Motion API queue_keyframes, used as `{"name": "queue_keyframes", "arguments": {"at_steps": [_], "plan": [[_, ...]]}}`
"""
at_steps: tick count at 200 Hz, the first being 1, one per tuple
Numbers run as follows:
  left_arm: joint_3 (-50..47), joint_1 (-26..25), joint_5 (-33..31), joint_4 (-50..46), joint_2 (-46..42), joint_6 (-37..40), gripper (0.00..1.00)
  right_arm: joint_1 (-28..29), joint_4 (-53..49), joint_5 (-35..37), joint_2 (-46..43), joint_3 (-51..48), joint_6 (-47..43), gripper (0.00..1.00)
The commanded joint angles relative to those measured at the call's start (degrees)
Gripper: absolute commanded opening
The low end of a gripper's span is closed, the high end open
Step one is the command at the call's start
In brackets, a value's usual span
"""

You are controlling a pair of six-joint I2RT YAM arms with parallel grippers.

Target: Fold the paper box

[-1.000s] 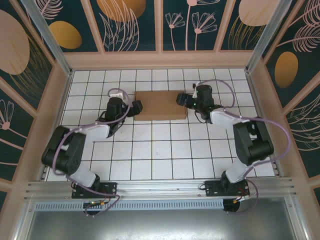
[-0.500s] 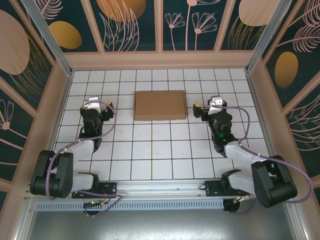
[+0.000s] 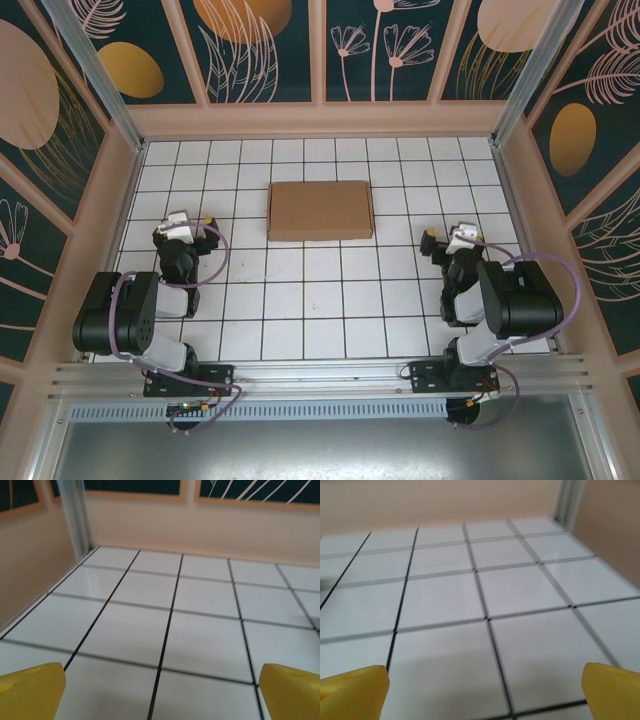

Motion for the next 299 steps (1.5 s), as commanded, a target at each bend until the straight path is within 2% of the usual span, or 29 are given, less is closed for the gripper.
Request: {"name": "queue_keyframes", "arguments": {"at_steps": [1,11,299], "plan": [[0.98,0.21,3.38,2.02,0.16,1.01,0.99,-1.3,2.98,-7.4,-0.2,5.17,1.48,0.99],[1.0,0.21,3.37,2.31,0.34,0.95,0.99,-3.15,-0.75,-8.32,-0.52,6.82,3.29,0.99],[0.82,0.14,2.58,2.34,-0.01,0.84,0.99,-2.44,0.86,-7.05,-0.42,6.13,2.79,0.99]]}}
